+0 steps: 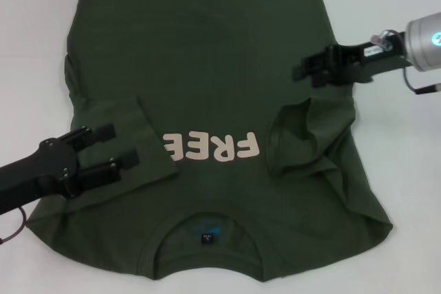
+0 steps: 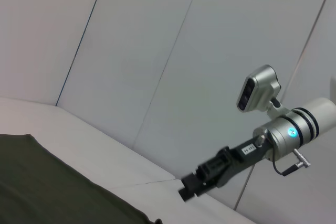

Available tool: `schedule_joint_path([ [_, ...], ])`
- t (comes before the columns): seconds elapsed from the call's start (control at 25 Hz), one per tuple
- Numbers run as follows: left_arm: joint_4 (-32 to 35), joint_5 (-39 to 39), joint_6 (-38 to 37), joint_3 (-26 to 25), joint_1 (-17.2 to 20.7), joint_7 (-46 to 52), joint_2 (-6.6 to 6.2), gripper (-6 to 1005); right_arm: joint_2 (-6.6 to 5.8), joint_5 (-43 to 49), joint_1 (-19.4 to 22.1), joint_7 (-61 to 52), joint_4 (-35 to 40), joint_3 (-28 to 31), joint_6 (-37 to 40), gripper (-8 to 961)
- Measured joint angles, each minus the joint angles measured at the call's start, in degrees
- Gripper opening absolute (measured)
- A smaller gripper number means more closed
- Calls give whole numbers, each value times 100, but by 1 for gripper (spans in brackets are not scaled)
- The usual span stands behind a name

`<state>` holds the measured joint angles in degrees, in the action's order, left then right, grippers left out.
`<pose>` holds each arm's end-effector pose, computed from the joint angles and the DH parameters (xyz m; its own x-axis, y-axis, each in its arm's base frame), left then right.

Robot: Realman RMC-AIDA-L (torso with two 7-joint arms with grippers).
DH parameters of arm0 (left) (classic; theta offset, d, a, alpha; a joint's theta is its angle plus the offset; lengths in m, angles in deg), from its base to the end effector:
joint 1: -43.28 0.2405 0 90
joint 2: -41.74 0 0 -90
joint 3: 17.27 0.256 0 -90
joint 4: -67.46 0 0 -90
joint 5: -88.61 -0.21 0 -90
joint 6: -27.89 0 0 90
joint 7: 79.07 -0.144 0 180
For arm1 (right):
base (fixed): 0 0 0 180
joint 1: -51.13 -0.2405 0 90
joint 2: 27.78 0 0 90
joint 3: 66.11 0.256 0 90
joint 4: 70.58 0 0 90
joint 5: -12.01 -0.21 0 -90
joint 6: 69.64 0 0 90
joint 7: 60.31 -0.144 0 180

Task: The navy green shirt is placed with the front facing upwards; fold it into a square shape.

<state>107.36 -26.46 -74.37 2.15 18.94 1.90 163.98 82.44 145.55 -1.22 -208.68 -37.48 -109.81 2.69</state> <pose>-0.2850 0.2862 0.0296 0.5611 0.3666 0.7421 0.6152 -0.7846 -0.0776 0.2033 0.4484 0.0365 0.2692 -0.8869 -0.3755 -0.9631 -0.2453 -0.1113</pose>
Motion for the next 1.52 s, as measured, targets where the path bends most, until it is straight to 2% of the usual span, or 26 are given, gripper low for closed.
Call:
schedule_joint_path([
  [0.16,0,0,-10,0,-16,90,-6,905,-127,300,7,-364,224,-315,223,548],
  [0.32,0,1,-35,-1,-19,110,-8,905,-102,758,-96,-639,405,-497,349,546],
  [0.48,0,-20,-36,0,-18,116,-8,905,11,1243,-316,-851,409,-736,358,544],
  [0.72,0,-47,-48,13,-8,119,0,905,275,1819,-619,-1084,412,-1100,281,545],
  [1.16,1,-51,-57,24,17,121,9,905,494,2717,-771,-1512,528,-1475,-183,545],
  [1.36,-34,-51,-50,27,17,115,9,905,643,2818,-783,-1516,554,-1479,-503,545],
  [1.52,-79,-51,-32,31,8,94,10,905,700,2821,-804,-1510,513,-1481,-647,545],
])
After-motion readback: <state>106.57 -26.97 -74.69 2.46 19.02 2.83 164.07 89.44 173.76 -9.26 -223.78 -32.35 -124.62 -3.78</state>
